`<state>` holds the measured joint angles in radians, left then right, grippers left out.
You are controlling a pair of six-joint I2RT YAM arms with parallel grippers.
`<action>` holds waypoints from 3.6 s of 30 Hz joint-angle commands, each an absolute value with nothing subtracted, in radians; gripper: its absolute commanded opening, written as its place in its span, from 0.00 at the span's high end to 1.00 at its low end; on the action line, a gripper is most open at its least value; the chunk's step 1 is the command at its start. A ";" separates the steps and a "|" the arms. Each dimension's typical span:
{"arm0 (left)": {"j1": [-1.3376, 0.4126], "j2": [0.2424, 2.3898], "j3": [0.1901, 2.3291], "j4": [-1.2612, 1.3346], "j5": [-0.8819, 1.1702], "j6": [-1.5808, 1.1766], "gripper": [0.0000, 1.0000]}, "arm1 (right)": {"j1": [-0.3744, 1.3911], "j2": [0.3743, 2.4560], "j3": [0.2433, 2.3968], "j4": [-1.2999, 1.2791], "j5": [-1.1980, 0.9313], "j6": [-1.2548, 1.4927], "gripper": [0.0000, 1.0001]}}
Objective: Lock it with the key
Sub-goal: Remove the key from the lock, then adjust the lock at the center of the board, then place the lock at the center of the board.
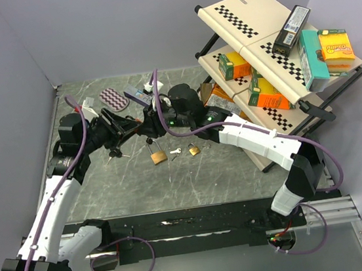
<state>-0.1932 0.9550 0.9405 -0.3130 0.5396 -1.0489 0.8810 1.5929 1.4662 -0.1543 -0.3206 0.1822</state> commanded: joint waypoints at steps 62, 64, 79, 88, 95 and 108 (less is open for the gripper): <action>0.140 1.304 0.979 -0.625 0.267 -0.204 0.99 | 0.822 1.858 1.465 -0.005 -0.641 0.304 1.00; 0.140 1.356 0.970 -0.595 0.264 -0.221 0.99 | 0.822 1.870 1.471 -0.003 -0.646 0.307 1.00; 0.123 1.626 0.936 -0.279 0.281 -0.324 0.99 | 0.821 1.933 1.485 0.023 -0.643 0.334 1.00; 0.109 1.818 1.138 -0.205 0.224 -0.318 0.99 | 0.819 2.005 1.511 0.046 -0.638 0.347 1.00; 0.109 1.602 1.052 -0.329 0.305 -0.301 0.99 | 0.819 2.040 1.526 0.066 -0.629 0.360 1.00; 0.084 1.482 0.949 -0.609 0.433 -0.149 0.99 | 0.841 2.161 1.563 0.101 -0.617 0.413 1.00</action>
